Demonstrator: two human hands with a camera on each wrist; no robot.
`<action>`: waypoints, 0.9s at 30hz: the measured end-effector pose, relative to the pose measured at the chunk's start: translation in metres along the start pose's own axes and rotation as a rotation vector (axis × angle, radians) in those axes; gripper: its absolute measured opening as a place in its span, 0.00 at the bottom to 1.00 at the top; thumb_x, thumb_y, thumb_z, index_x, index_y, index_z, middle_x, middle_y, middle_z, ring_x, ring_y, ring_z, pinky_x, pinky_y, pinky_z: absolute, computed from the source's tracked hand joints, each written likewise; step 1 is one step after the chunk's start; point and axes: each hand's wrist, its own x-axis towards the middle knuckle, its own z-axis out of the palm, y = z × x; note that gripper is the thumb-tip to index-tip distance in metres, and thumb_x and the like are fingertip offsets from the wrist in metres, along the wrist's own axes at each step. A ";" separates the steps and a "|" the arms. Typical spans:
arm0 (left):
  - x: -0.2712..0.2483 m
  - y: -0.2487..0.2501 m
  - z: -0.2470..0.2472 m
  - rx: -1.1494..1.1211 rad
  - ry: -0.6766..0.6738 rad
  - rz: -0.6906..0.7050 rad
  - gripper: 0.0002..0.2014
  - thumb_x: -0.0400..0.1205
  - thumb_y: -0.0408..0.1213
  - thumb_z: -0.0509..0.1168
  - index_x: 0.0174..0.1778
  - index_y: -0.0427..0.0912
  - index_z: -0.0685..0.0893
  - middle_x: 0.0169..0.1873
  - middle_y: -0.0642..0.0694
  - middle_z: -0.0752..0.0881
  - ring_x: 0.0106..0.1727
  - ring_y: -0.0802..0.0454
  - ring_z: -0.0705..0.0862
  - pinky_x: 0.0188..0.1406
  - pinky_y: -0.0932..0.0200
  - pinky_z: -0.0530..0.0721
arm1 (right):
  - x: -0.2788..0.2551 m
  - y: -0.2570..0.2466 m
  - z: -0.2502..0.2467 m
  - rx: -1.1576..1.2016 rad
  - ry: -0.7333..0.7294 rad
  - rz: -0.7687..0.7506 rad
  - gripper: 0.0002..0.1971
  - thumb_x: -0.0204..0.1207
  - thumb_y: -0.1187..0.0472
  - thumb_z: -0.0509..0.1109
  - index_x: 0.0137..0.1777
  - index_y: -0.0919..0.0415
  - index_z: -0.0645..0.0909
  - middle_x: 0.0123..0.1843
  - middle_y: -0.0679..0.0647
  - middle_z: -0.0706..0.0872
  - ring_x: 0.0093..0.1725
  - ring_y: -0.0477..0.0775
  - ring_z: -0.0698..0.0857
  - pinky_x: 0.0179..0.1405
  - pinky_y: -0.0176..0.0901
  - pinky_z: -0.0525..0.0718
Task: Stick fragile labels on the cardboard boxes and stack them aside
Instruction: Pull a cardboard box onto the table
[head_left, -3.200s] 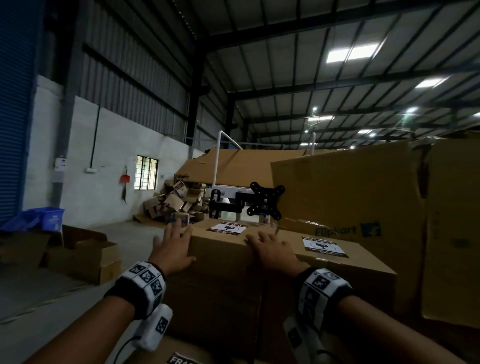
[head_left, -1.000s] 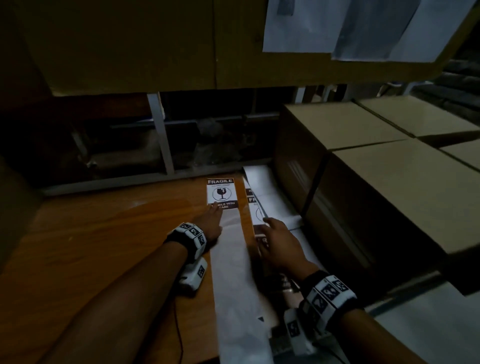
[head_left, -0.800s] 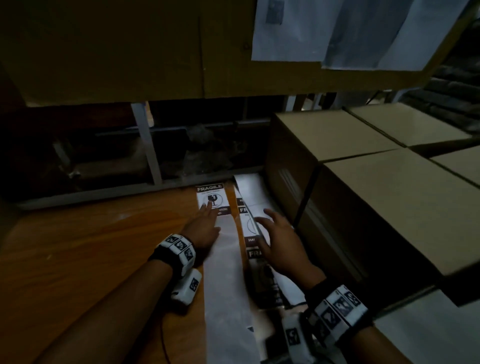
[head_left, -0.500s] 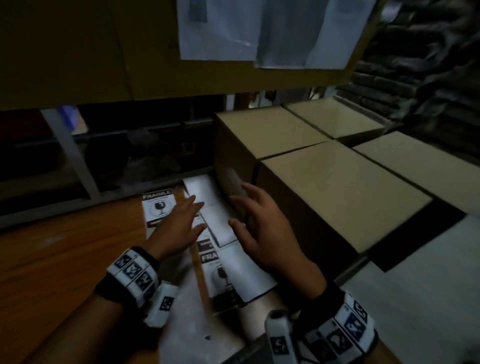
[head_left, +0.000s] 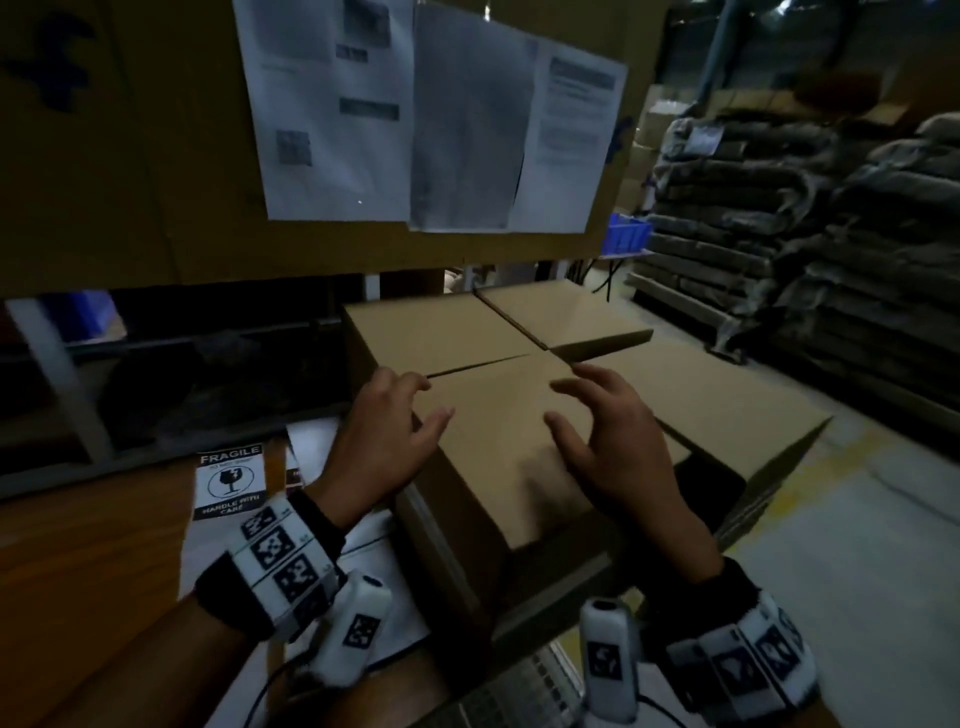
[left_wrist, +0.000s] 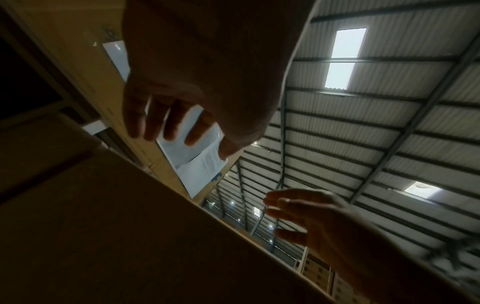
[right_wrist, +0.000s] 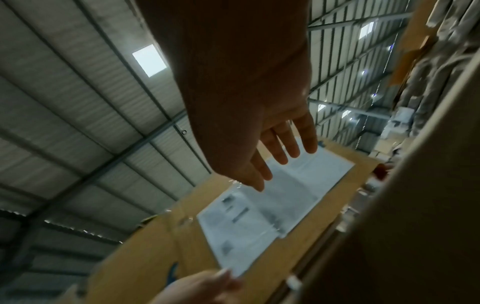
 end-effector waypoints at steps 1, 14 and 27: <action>-0.005 0.009 0.005 0.005 0.008 -0.073 0.24 0.81 0.51 0.68 0.67 0.39 0.80 0.52 0.43 0.74 0.53 0.45 0.79 0.52 0.57 0.74 | 0.002 0.015 -0.005 -0.014 -0.008 0.020 0.18 0.78 0.51 0.71 0.67 0.51 0.82 0.75 0.53 0.77 0.74 0.52 0.74 0.65 0.43 0.73; -0.064 0.052 0.050 -0.684 -0.038 -0.701 0.23 0.83 0.52 0.66 0.70 0.43 0.78 0.63 0.46 0.86 0.63 0.45 0.83 0.65 0.47 0.79 | -0.008 0.082 -0.004 -0.360 -0.293 0.059 0.33 0.81 0.31 0.49 0.75 0.54 0.70 0.83 0.65 0.64 0.85 0.64 0.57 0.81 0.66 0.50; -0.135 0.101 -0.012 -0.860 0.026 -0.481 0.14 0.90 0.38 0.56 0.71 0.46 0.73 0.58 0.50 0.85 0.55 0.56 0.85 0.45 0.63 0.85 | -0.083 0.018 -0.087 -0.069 0.007 0.291 0.27 0.75 0.39 0.71 0.71 0.49 0.76 0.73 0.56 0.78 0.70 0.65 0.69 0.66 0.58 0.70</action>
